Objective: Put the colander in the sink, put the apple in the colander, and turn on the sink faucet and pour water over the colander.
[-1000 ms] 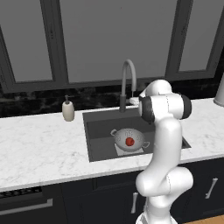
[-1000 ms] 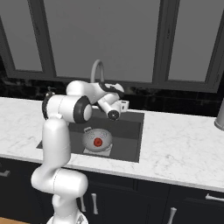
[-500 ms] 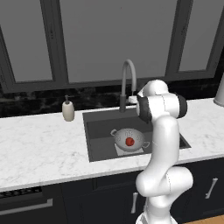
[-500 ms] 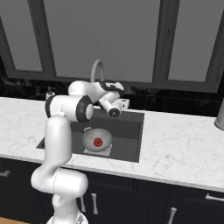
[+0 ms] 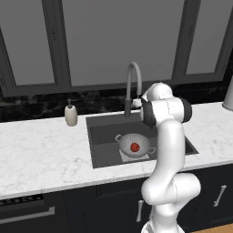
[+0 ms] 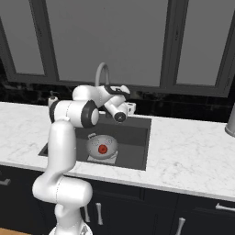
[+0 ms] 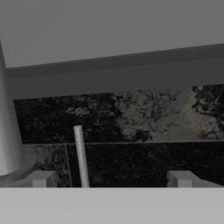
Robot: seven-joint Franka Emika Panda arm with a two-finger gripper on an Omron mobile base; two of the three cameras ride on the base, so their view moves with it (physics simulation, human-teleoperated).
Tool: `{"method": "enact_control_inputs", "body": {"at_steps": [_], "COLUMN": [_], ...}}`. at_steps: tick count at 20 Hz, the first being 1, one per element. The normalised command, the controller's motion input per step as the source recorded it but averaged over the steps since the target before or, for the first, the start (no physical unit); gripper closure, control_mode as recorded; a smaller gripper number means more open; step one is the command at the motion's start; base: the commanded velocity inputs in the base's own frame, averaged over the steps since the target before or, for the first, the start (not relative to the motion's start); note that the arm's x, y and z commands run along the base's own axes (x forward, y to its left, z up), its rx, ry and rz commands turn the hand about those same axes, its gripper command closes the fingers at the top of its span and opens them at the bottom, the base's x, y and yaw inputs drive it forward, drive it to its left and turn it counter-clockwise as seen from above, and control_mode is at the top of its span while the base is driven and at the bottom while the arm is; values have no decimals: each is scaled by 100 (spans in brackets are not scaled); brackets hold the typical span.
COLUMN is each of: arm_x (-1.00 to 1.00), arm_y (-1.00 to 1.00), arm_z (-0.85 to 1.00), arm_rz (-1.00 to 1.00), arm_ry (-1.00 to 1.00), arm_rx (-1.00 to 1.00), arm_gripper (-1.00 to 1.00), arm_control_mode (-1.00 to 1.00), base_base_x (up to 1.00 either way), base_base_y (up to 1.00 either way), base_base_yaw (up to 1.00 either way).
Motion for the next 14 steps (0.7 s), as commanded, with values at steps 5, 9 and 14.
{"method": "enact_control_inputs", "body": {"at_steps": [5, 9, 14], "arm_x": [11, 12, 11], "arm_y": [0, 0, 0], "arm_z": [0, 0, 0], "arm_rz": [0, 0, 0], "arm_ry": [0, 0, 0], "arm_rx": [0, 0, 0], "arm_gripper": [-100, -100, -100], "arm_control_mode": [-100, -100, -100], "base_base_x": [0, 0, 0], "base_base_y": [0, 0, 0], "base_base_yaw": [0, 0, 0]}}
